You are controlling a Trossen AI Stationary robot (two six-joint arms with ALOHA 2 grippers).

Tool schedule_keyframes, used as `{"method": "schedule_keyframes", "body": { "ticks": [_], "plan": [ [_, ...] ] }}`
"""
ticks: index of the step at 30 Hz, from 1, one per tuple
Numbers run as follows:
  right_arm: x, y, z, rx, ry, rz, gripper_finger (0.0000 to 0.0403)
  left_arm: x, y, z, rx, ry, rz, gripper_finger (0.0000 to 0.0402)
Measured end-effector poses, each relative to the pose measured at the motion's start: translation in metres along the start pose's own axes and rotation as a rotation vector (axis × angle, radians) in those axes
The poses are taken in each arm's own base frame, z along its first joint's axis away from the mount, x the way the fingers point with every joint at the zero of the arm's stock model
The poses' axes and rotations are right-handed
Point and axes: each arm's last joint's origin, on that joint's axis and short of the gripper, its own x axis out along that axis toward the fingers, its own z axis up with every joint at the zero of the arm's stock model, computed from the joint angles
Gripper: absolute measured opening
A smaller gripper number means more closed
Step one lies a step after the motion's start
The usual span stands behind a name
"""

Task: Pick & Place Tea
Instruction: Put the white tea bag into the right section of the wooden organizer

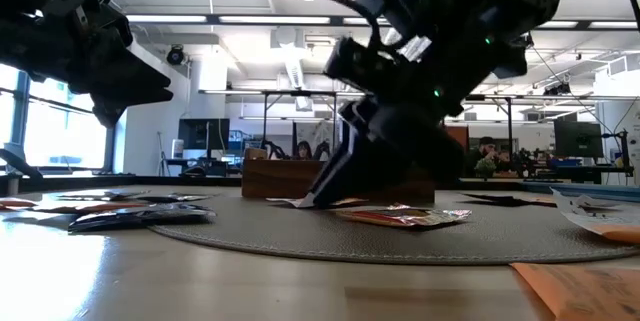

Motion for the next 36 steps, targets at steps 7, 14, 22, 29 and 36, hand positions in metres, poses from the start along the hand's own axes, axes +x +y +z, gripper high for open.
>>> {"method": "schedule_keyframes", "body": {
  "ticks": [7,14,22,29,36],
  "plan": [
    [-0.001,0.000,0.002,0.011,-0.011,0.037,0.0129,0.000,0.000,0.000,0.000,0.000,0.001,0.0112],
    [0.000,0.000,0.002,0.033,-0.007,0.037,0.0129,0.000,0.000,0.000,0.000,0.000,0.002,0.0112],
    [0.008,-0.001,-0.006,0.068,0.020,0.030,0.0129,0.000,0.000,0.000,0.000,0.001,0.002,0.0112],
    [0.015,0.001,-0.010,0.067,0.012,0.039,0.0119,0.000,0.001,-0.001,0.003,0.006,0.006,0.0112],
    [0.016,0.001,-0.010,0.066,0.001,0.023,0.0071,0.000,0.000,-0.001,0.003,0.006,0.006,0.0112]
  ]
}}
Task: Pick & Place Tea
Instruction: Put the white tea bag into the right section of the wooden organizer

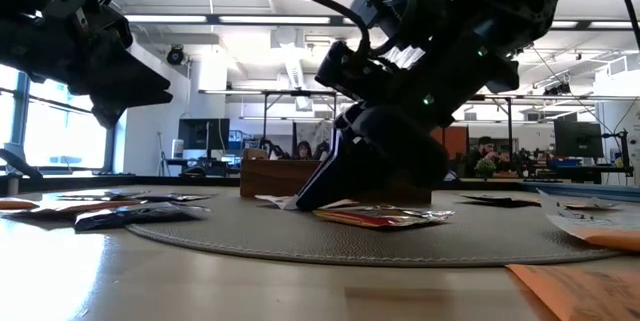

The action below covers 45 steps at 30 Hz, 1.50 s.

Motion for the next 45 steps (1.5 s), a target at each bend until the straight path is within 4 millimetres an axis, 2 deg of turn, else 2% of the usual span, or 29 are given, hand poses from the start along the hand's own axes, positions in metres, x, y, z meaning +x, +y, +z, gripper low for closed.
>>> {"method": "schedule_keyframes", "body": {
  "ticks": [7,14,17,21,26,30,33,37,41,45],
  "plan": [
    [0.000,0.001,0.000,0.001,-0.008,0.034,0.0009,0.000,0.000,0.000,0.000,0.000,0.000,0.0112],
    [-0.002,0.002,0.004,0.007,-0.036,0.087,0.0008,0.000,0.000,0.000,0.000,0.000,0.000,0.0112],
    [-0.011,0.000,0.012,0.012,-0.055,0.092,0.0003,0.000,0.000,0.000,0.000,-0.001,0.000,0.0112],
    [-0.038,-0.006,0.039,0.078,-0.154,0.109,0.0008,0.000,0.000,0.000,-0.001,-0.001,0.000,0.0112],
    [-0.091,-0.020,0.075,0.057,-0.302,0.049,0.0002,0.000,0.000,0.001,-0.003,-0.007,-0.002,0.0112],
    [-0.134,-0.040,0.091,0.046,-0.347,-0.147,0.0003,0.000,0.000,0.001,-0.008,-0.009,-0.003,0.0112],
    [-0.151,-0.055,0.088,0.099,-0.291,-0.318,0.0002,0.000,0.000,0.001,-0.009,-0.009,-0.002,0.0112],
    [-0.152,-0.065,0.075,0.176,-0.166,-0.405,0.0001,0.000,0.000,0.001,-0.009,-0.008,-0.001,0.0112],
    [-0.139,-0.068,0.061,0.280,-0.065,-0.391,0.0001,0.000,0.000,0.001,-0.009,-0.008,0.000,0.0112],
    [-0.133,-0.074,0.055,0.295,-0.020,-0.437,0.0001,0.000,0.000,0.001,-0.009,-0.010,0.001,0.0112]
  ]
}}
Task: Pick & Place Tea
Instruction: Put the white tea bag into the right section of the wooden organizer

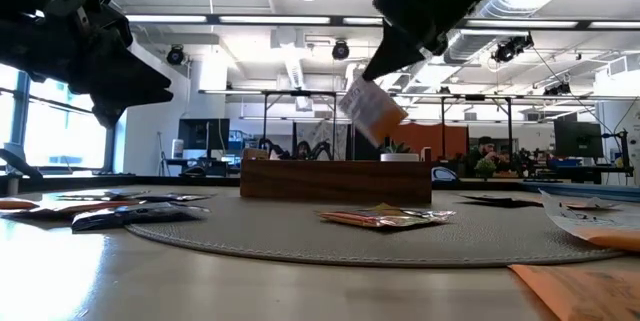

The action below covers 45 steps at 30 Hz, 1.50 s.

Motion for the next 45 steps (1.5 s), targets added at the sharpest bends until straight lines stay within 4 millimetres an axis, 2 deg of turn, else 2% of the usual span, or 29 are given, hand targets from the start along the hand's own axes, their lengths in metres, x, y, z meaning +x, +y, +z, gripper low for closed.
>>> {"method": "schedule_keyframes", "body": {
  "ticks": [8,14,21,28,36,45],
  "plan": [
    [0.010,-0.015,-0.006,0.112,0.130,0.097,0.0000,0.000,0.000,0.000,0.002,-0.002,0.003,0.0112],
    [0.012,-0.023,-0.010,0.140,0.168,0.017,0.0000,0.000,0.000,0.000,0.002,-0.003,0.005,0.0112],
    [0.015,-0.020,-0.007,0.142,0.143,0.050,0.0000,0.000,0.000,0.000,0.002,-0.003,0.005,0.0112],
    [0.033,-0.011,-0.017,0.098,0.173,0.040,0.0000,0.000,0.000,0.000,0.002,-0.003,0.005,0.0112],
    [0.037,-0.014,-0.017,0.118,0.184,0.079,0.0001,0.000,0.000,0.000,0.005,-0.003,0.005,0.0112],
    [0.037,-0.017,-0.026,0.086,0.266,0.019,0.0038,0.000,0.000,0.000,0.006,-0.003,0.005,0.0112]
  ]
}}
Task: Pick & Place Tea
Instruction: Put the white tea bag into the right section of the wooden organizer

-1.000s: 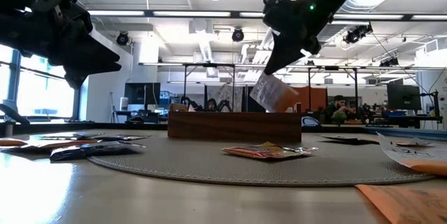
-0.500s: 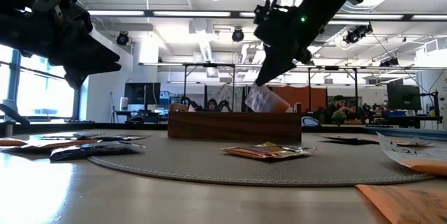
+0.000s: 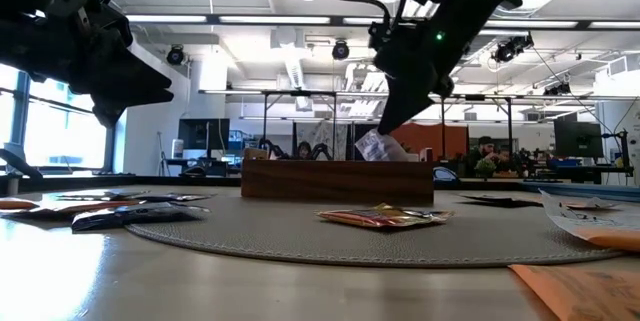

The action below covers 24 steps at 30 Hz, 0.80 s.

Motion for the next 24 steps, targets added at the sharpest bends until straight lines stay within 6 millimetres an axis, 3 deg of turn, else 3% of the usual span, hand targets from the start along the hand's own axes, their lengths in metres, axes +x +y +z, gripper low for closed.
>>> {"method": "schedule_keyframes", "body": {
  "ticks": [9,19,24],
  "plan": [
    [-0.001,-0.004,-0.005,-0.030,0.031,-0.086,0.0090,0.000,0.000,0.000,0.000,-0.005,0.008,0.0112],
    [-0.002,-0.010,-0.010,-0.047,0.051,-0.221,0.0094,0.000,0.000,0.000,0.000,-0.005,0.009,0.0112],
    [-0.006,-0.004,-0.005,-0.040,0.041,-0.045,0.0094,0.000,0.000,0.000,0.000,-0.005,0.009,0.0112]
  ]
}}
